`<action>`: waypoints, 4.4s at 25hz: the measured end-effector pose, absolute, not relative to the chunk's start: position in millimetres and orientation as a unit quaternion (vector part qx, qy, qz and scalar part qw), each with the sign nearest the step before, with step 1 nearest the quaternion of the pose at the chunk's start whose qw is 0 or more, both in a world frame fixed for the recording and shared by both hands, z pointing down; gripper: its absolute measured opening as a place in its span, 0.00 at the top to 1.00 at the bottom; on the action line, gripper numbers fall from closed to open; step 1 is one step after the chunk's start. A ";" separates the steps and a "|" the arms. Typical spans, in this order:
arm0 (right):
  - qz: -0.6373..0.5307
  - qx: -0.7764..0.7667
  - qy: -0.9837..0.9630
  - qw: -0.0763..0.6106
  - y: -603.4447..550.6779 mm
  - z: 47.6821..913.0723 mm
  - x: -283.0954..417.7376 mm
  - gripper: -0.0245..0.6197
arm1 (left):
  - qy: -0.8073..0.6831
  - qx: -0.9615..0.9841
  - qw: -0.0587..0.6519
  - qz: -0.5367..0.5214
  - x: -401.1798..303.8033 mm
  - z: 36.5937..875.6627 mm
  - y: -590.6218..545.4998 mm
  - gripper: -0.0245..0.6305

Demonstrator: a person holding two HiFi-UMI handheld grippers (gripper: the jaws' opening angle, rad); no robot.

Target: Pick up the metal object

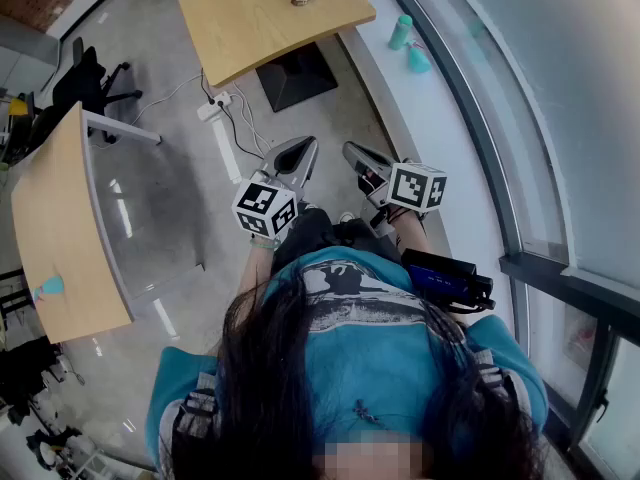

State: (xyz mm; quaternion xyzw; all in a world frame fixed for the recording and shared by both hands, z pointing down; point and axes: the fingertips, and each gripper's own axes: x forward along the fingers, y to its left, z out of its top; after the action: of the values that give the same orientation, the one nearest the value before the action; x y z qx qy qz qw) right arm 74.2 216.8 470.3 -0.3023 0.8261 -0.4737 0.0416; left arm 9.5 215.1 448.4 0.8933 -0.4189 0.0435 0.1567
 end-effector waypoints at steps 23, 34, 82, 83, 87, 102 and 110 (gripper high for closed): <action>-0.507 -0.316 0.802 0.017 40.9 505.6 26.6 0.94 | -0.406 0.894 0.184 0.040 -51.4 477.1 39.7 0.96; -0.505 -0.342 0.792 0.026 -82.1 492.3 -38.8 0.94 | -0.383 0.904 0.186 0.049 -122.0 471.7 -91.2 0.96; -0.532 -0.272 0.798 -0.074 -318.6 546.5 25.0 0.94 | -0.364 0.747 0.525 0.183 -57.7 661.8 -387.1 0.68; -0.532 -0.272 0.798 -0.077 -319.1 547.8 27.5 0.94 | -0.363 0.743 0.532 0.183 -57.5 664.0 -388.9 0.68; -0.536 -0.270 0.795 -0.086 -317.1 554.1 32.3 0.94 | -0.362 0.724 0.563 0.167 -59.2 669.3 -395.9 0.68; -0.548 -0.276 0.784 -0.097 -311.7 564.9 38.0 0.94 | -0.378 0.625 0.683 -0.003 -73.8 683.8 -423.1 0.79; -0.548 -0.285 0.780 -0.102 -314.0 565.4 41.3 0.94 | -0.372 0.615 0.692 -0.069 -63.0 672.4 -425.9 0.92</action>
State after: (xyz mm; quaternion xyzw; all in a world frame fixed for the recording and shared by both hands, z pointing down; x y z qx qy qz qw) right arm 41.3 -314.0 565.4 -0.2853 0.7796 -0.5481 -0.1018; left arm -63.0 -425.9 672.4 0.6148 -0.3717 -0.0691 0.6922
